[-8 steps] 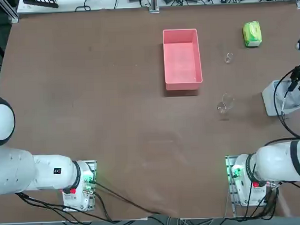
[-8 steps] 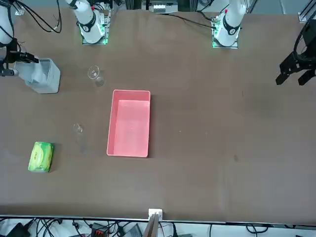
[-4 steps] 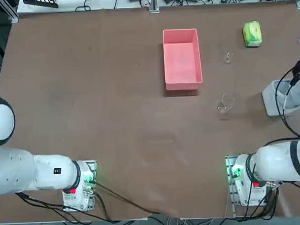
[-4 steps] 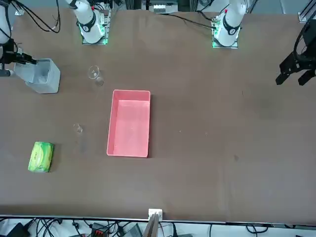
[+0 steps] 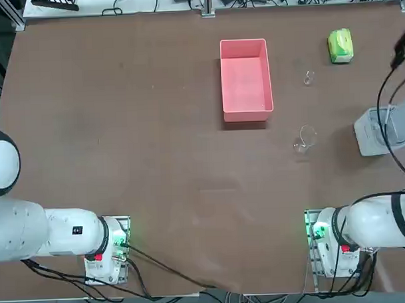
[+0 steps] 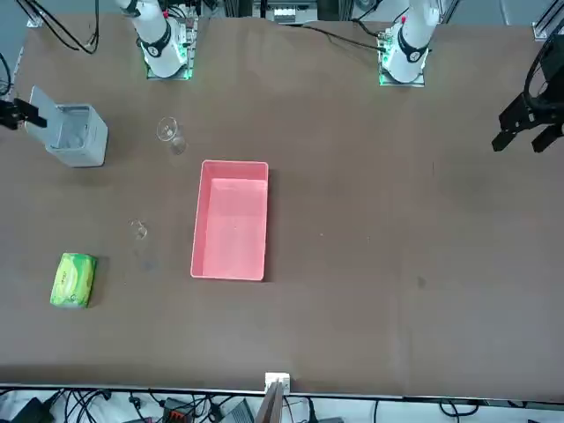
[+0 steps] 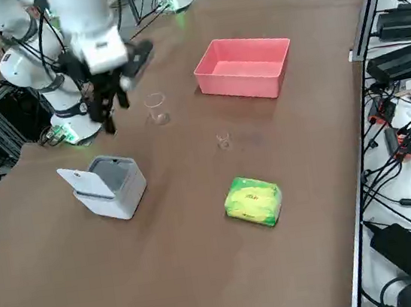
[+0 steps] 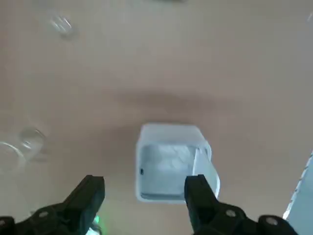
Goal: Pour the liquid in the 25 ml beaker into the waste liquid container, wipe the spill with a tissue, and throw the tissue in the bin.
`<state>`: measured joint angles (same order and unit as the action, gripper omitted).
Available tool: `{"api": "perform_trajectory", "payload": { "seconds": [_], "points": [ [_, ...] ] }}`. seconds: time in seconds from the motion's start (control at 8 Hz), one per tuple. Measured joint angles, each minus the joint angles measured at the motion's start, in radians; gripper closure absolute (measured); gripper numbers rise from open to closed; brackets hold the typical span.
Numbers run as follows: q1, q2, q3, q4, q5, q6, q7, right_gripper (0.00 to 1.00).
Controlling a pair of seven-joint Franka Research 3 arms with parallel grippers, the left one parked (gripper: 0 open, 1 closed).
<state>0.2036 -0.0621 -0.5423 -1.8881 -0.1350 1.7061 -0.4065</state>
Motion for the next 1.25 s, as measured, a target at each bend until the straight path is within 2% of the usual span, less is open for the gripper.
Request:
{"api": "perform_trajectory", "payload": {
  "seconds": [0.38, 0.62, 0.75, 0.88, 1.12, 1.25],
  "points": [
    [0.141, 0.025, 0.005, 0.223, 0.075, -0.125, 0.183, 0.00],
    [0.176, 0.088, 0.011, 0.377, 0.144, -0.229, 0.264, 0.00],
    [0.165, 0.124, 0.041, 0.446, 0.158, -0.259, 0.273, 0.00],
    [0.114, 0.148, 0.129, 0.491, 0.159, -0.271, 0.289, 0.00],
    [-0.082, 0.164, 0.393, 0.540, 0.134, -0.272, 0.362, 0.00],
    [-0.147, 0.162, 0.468, 0.548, 0.111, -0.275, 0.389, 0.00]
  ]
}}
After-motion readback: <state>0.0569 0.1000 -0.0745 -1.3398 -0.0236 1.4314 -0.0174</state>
